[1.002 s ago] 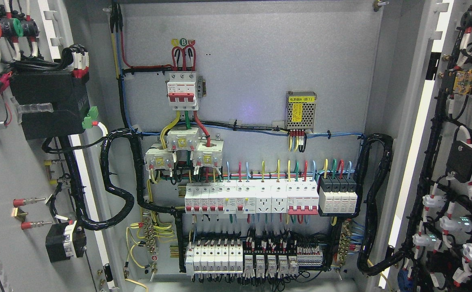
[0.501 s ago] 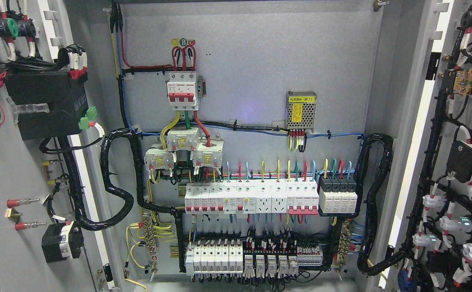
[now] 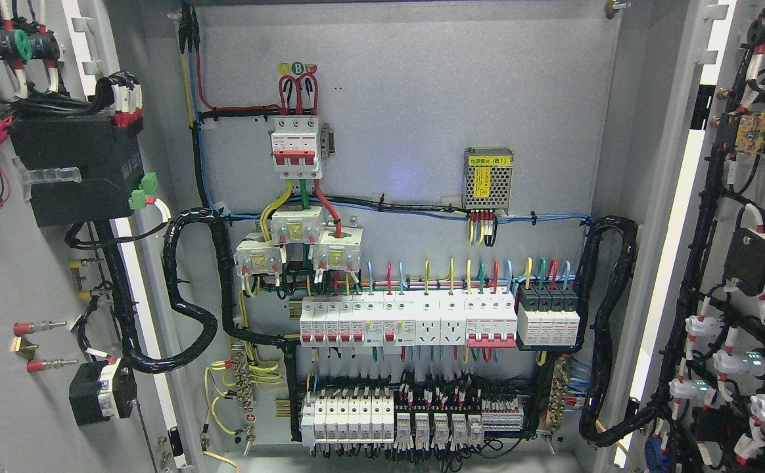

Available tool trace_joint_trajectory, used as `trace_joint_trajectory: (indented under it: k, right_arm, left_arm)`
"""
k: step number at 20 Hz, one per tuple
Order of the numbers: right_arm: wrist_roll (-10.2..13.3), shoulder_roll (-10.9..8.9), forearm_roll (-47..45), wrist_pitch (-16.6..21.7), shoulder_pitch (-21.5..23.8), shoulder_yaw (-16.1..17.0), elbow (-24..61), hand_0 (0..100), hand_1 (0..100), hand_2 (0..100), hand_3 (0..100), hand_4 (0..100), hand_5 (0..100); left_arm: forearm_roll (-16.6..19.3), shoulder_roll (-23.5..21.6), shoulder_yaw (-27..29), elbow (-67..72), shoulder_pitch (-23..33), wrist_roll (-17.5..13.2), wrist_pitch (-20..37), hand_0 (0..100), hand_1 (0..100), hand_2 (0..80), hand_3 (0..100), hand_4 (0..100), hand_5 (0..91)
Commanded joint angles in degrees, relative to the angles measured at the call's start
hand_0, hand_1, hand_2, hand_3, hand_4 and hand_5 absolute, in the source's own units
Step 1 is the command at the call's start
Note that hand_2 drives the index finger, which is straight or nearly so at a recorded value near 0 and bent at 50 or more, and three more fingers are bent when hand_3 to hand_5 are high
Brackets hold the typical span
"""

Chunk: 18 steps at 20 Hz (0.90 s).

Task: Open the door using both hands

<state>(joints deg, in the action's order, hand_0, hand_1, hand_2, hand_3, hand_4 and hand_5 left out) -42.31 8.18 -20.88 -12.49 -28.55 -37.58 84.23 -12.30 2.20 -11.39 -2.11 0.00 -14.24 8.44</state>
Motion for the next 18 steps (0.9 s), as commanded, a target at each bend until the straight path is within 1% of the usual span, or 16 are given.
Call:
trace_joint_trajectory:
  k: [1,4,6,9,10,11,14,15,18]
  right_arm:
    - [1.08,-2.37,-0.22,0.8,0.95,4.26,-1.35,0,0,0,0,0,0]
    - [4.33,-2.73,-0.13,0.8,1.39,5.41,-1.88,0,0,0,0,0,0]
    - [5.91,-3.69,-0.04,1.07,1.92,5.85,-1.79,0,0,0,0,0,0]
    - [6.36,-4.05,0.4,2.47,2.71,6.37,-2.14,0,0,0,0,0,0]
    - [6.36,-4.4,0.49,3.08,3.06,7.07,-2.4,0,0,0,0,0,0]
    - [6.62,-5.18,0.4,3.79,3.76,7.43,-2.41,0,0,0,0,0,0]
    - [8.64,-7.29,0.4,5.54,6.22,7.96,-2.23,0,0,0,0,0,0]
    - [8.73,-7.65,0.4,6.07,6.66,7.87,-2.23,0,0,0,0,0,0]
    - [8.82,-10.02,0.4,8.27,8.51,7.87,-1.27,0,0,0,0,0,0]
  left_arm:
    - [0.0,0.0,0.05,0.0,-1.76,0.0,0.0,0,0,0.0,0,4,0.0]
    - [0.0,0.0,-0.04,0.0,-1.76,-0.09,0.0,0,0,0.0,0,4,0.0]
    - [0.0,0.0,0.05,0.0,-1.76,0.0,0.0,0,0,0.0,0,4,0.0]
    - [0.0,0.0,-0.04,0.0,-1.76,0.0,0.0,0,0,0.0,0,4,0.0]
    - [0.0,0.0,-0.04,0.0,-1.76,0.0,0.0,0,0,0.0,0,4,0.0]
    - [0.0,0.0,-0.04,0.0,-1.76,0.0,0.0,0,0,0.0,0,4,0.0]
    - [0.0,0.0,-0.04,0.0,-1.76,0.0,0.0,0,0,0.0,0,4,0.0]
    - [0.0,0.0,-0.04,0.0,-1.76,0.0,0.0,0,0,0.0,0,4,0.0]
    - [0.0,0.0,-0.04,0.0,-1.76,0.0,0.0,0,0,0.0,0,4,0.0]
